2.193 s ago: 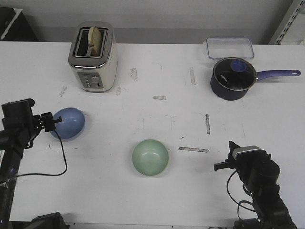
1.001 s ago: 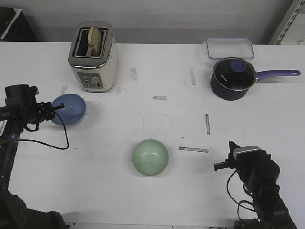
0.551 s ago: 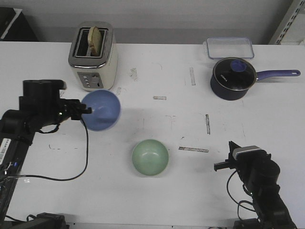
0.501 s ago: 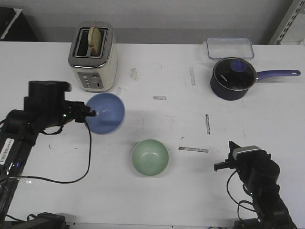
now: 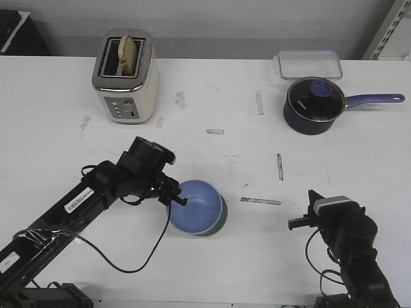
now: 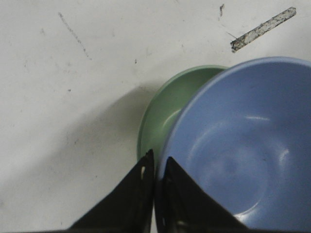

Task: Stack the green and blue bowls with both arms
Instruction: 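Lift the blue bowl with the left gripper and carry it over the green bowl, then lower the blue bowl into the green bowl and open the left gripper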

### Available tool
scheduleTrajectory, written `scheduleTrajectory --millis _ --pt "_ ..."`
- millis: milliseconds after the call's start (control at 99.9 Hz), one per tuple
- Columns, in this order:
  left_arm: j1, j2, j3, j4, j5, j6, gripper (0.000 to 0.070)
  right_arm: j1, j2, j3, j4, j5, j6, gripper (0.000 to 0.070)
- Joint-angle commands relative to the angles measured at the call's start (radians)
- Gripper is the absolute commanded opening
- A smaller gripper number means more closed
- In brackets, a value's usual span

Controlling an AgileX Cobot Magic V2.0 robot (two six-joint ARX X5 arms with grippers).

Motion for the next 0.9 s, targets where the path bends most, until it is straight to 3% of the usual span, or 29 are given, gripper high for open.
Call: scheduleTrajectory --millis 0,491,551,661,731,891 --pt "-0.016 0.026 0.018 0.032 0.002 -0.003 0.0 0.002 0.006 0.01 0.009 -0.003 0.005 0.0" --pt "-0.045 0.129 0.018 0.062 -0.04 -0.002 0.001 0.002 0.006 0.01 0.009 -0.003 0.005 0.0" --pt "-0.045 0.128 0.018 0.064 -0.039 -0.002 0.0106 0.002 0.006 0.01 0.009 -0.003 0.005 0.0" --pt "-0.044 0.126 0.019 0.063 -0.039 -0.003 0.0409 0.002 0.006 0.01 0.01 -0.003 0.005 0.0" --pt "-0.045 0.119 0.021 0.068 -0.039 -0.003 0.0559 0.002 0.006 0.01 0.01 -0.003 0.005 0.0" --pt "-0.046 0.091 0.052 0.076 -0.04 -0.002 0.0582 0.002 0.006 0.01 0.01 -0.003 0.002 0.0"
